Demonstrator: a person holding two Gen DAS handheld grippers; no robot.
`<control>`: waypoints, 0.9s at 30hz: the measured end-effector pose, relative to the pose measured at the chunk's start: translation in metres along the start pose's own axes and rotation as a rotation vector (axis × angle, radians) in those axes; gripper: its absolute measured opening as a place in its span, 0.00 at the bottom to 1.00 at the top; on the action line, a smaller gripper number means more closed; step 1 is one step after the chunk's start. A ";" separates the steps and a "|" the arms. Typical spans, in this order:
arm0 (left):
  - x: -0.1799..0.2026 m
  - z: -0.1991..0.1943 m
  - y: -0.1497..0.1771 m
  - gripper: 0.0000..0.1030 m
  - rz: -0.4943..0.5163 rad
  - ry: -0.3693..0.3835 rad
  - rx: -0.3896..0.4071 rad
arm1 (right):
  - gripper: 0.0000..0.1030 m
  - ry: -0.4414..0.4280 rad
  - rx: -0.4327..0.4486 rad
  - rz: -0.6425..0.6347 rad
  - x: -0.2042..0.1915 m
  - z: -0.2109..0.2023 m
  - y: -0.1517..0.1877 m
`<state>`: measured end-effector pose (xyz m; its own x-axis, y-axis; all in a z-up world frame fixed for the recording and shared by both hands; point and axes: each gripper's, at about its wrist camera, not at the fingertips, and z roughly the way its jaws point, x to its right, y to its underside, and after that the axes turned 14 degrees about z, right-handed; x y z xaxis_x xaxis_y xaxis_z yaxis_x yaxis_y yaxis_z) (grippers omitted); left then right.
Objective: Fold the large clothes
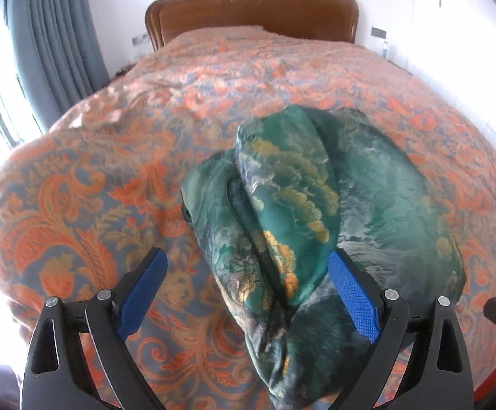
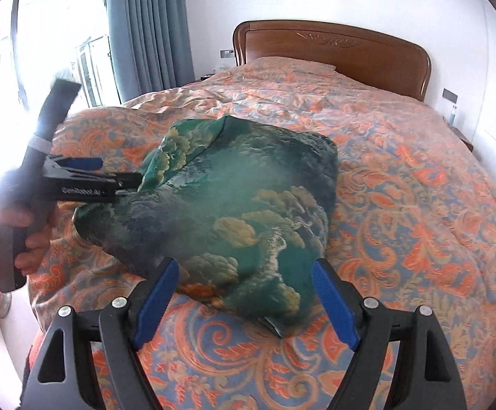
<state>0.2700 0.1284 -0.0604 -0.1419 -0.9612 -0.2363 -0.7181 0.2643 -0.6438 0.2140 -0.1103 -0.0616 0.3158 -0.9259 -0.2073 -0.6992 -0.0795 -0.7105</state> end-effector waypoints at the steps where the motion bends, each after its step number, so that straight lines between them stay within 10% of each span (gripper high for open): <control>1: 0.002 -0.004 0.000 0.93 0.009 -0.007 0.008 | 0.81 0.002 0.001 -0.002 0.002 -0.001 0.001; 5: 0.007 -0.017 -0.002 0.93 0.043 -0.017 0.022 | 0.81 0.000 0.001 0.000 0.006 -0.005 0.006; 10: -0.042 0.014 0.002 0.95 -0.173 0.289 -0.057 | 0.80 -0.054 -0.051 0.092 0.033 0.001 -0.007; 17: -0.050 0.084 0.019 0.95 -0.299 0.527 -0.149 | 0.81 -0.200 -0.208 0.463 0.129 0.061 -0.052; 27: -0.055 0.156 0.047 1.00 -0.430 0.641 -0.251 | 1.00 -0.439 -0.451 0.575 0.129 0.179 -0.041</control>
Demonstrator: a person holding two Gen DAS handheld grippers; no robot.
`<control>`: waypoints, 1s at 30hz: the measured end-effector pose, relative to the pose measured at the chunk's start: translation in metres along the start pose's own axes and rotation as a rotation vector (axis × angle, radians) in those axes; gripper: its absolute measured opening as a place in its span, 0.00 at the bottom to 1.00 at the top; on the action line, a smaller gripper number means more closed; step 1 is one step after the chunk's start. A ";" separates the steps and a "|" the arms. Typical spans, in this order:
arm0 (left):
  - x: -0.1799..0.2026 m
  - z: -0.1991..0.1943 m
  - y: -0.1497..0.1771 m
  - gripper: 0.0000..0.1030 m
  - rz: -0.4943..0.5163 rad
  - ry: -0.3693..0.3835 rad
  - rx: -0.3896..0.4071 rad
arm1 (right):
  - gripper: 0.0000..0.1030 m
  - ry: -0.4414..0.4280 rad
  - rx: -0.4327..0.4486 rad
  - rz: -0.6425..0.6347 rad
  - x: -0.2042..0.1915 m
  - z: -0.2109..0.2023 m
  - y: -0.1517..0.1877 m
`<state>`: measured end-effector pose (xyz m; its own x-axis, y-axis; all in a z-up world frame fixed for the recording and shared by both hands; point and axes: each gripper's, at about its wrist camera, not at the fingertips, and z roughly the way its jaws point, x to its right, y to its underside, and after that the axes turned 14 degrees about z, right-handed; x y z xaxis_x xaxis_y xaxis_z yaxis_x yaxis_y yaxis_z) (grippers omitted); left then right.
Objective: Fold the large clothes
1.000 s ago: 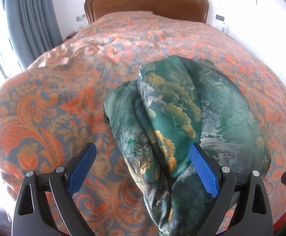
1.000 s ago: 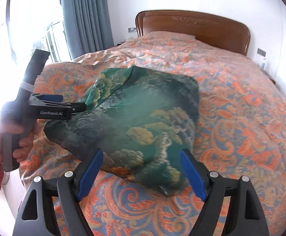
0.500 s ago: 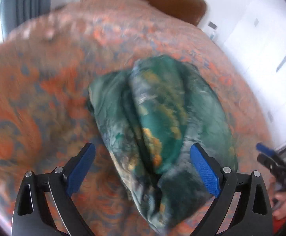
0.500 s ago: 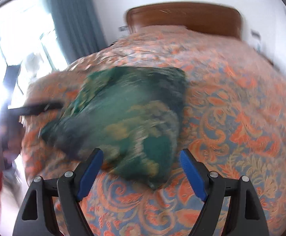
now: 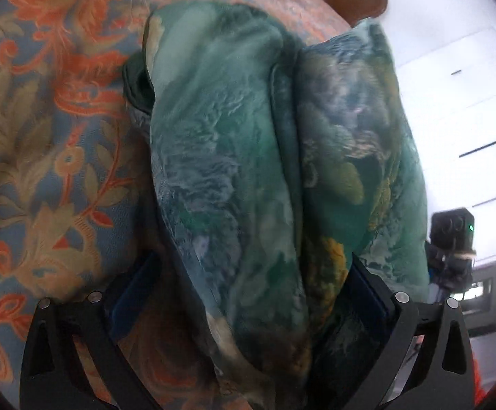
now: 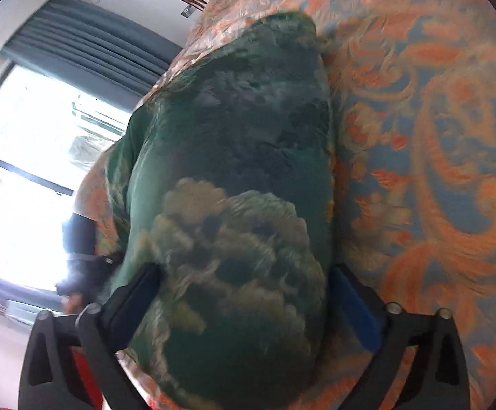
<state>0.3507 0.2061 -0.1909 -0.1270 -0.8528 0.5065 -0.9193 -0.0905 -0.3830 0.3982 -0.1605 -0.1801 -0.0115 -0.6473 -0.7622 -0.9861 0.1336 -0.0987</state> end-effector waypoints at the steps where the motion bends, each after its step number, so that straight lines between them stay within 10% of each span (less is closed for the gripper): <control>1: 0.000 0.004 -0.002 1.00 0.004 0.000 -0.016 | 1.00 -0.027 -0.020 0.028 0.005 0.006 -0.004; 3: -0.002 0.011 -0.005 1.00 0.003 -0.003 -0.047 | 1.00 -0.058 -0.035 0.052 0.011 0.014 -0.010; 5: 0.004 0.010 -0.008 0.71 0.028 0.014 -0.049 | 0.98 -0.043 -0.039 0.021 0.006 0.019 -0.012; 10: 0.050 -0.016 -0.011 0.44 0.180 -0.121 -0.030 | 0.84 0.152 0.060 -0.277 -0.046 0.013 0.012; 20: 0.105 -0.072 -0.023 0.43 0.294 -0.162 0.145 | 0.82 0.153 0.285 -0.642 -0.135 -0.033 0.064; 30: 0.092 -0.014 -0.107 0.62 0.236 -0.194 0.169 | 0.85 0.075 0.267 -0.470 -0.130 -0.050 -0.059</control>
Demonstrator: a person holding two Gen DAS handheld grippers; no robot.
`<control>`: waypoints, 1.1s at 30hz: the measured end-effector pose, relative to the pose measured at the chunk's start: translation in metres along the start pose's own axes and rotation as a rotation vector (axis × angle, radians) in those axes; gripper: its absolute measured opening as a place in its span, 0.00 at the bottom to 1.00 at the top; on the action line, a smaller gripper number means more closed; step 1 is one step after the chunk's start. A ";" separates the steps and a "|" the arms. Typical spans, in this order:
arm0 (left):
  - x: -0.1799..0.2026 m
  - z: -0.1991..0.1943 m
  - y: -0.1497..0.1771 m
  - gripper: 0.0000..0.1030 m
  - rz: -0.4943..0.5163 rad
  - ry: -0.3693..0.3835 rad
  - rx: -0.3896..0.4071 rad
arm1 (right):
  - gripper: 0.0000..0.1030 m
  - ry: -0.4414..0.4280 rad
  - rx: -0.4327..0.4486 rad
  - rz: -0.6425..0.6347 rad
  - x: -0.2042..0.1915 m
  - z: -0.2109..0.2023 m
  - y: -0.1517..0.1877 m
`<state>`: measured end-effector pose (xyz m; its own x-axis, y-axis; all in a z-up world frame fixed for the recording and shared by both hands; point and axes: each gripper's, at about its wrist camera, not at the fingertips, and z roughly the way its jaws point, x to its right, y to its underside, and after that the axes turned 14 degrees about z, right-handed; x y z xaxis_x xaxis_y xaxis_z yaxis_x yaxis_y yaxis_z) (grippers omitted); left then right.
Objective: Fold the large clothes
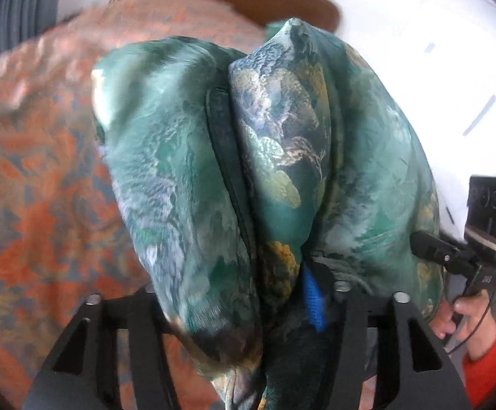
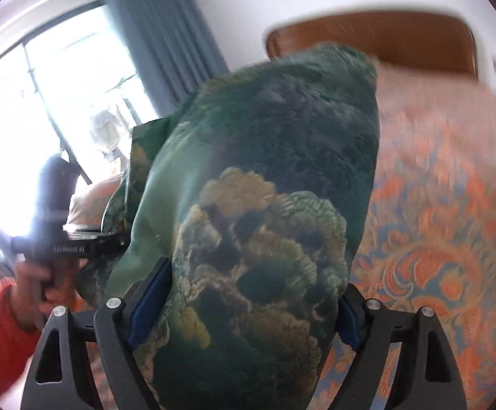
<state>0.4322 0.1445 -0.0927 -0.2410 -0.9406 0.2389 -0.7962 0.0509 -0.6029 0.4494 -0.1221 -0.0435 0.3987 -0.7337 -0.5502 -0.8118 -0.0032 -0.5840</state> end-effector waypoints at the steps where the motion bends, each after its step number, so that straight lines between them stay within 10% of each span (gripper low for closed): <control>1: -0.008 0.019 0.007 0.67 -0.036 -0.023 -0.042 | 0.89 0.005 -0.032 0.051 0.017 0.010 -0.005; 6: -0.004 0.013 0.031 0.75 -0.027 -0.027 0.013 | 0.95 0.118 -0.213 0.357 0.102 0.056 0.011; 10: 0.015 -0.051 0.046 0.96 0.071 -0.127 0.208 | 0.95 0.061 -0.037 0.332 0.105 0.004 0.021; 17: 0.089 -0.133 0.101 1.00 0.210 -0.587 0.541 | 0.98 0.392 0.358 -0.148 -0.008 -0.120 0.071; 20: 0.106 -0.129 0.119 1.00 0.136 -0.591 0.453 | 1.00 0.402 0.482 -0.102 -0.030 -0.143 0.111; 23: 0.118 -0.123 0.141 1.00 0.089 -0.524 0.386 | 1.00 0.472 0.368 -0.041 -0.040 -0.134 0.141; 33: 0.167 -0.129 0.186 1.00 0.137 -0.582 0.244 | 1.00 0.593 0.395 -0.020 -0.063 -0.144 0.221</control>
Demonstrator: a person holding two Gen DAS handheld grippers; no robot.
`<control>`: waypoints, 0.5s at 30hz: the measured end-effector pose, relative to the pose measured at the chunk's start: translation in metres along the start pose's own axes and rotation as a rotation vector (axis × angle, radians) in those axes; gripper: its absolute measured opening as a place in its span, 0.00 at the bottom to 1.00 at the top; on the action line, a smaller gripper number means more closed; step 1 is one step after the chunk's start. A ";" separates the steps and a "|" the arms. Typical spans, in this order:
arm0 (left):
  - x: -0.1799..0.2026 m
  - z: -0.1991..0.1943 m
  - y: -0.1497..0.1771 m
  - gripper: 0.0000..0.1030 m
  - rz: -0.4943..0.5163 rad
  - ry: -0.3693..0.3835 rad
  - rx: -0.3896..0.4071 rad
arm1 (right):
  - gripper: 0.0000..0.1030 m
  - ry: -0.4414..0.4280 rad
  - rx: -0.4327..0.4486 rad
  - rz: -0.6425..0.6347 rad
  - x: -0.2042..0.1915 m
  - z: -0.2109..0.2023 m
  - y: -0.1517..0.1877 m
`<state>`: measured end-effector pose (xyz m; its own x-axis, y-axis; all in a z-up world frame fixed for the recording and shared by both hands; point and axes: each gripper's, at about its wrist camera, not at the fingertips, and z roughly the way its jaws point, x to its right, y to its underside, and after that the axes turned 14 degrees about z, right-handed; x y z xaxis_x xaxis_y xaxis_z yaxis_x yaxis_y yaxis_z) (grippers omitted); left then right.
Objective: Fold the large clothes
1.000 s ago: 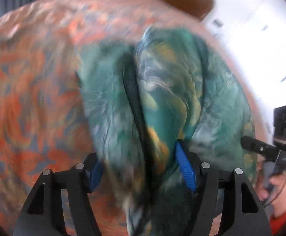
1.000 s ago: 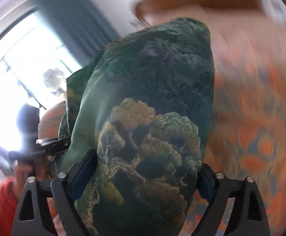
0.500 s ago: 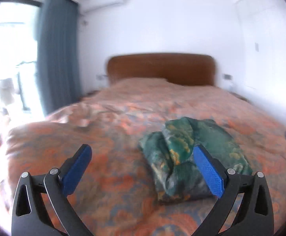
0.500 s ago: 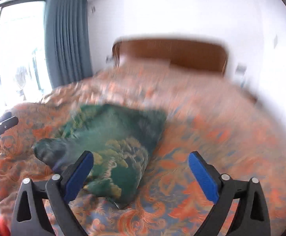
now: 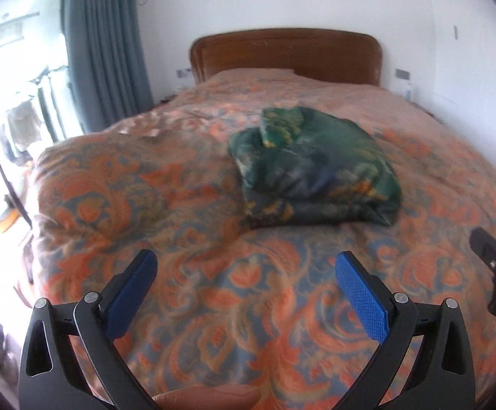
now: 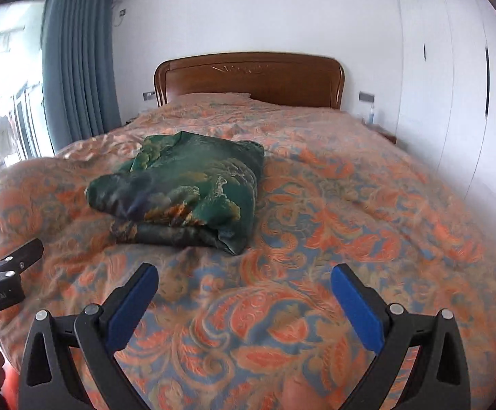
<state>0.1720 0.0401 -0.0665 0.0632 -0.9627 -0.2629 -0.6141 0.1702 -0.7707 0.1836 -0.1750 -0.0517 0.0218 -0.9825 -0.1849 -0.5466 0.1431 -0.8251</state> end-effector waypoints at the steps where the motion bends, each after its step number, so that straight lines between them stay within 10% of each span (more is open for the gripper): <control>1: 0.000 -0.004 0.000 1.00 -0.002 0.015 0.004 | 1.00 0.012 0.016 -0.010 -0.002 -0.006 0.002; 15: 0.005 -0.020 0.006 1.00 0.020 0.052 0.028 | 1.00 0.035 0.017 -0.048 -0.017 -0.022 0.009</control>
<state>0.1528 0.0320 -0.0604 0.0099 -0.9685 -0.2488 -0.5929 0.1947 -0.7814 0.1595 -0.1597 -0.0440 0.0182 -0.9919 -0.1259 -0.5316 0.0970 -0.8414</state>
